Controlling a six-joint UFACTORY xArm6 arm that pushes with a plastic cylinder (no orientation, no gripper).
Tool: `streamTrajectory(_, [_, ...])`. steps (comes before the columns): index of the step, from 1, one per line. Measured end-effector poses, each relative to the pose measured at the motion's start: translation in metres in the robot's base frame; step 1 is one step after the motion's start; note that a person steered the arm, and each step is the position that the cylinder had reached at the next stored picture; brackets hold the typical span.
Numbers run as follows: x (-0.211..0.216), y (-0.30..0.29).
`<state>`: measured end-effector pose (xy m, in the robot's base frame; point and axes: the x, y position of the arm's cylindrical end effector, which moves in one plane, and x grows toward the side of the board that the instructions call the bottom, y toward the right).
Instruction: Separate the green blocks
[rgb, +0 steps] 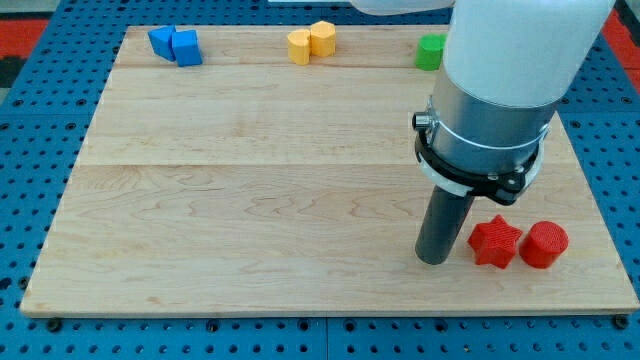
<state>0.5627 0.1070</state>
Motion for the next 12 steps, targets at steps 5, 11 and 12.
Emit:
streamTrajectory(5, [-0.161, -0.081])
streamTrajectory(11, [-0.198, 0.228])
streamTrajectory(12, [-0.268, 0.223])
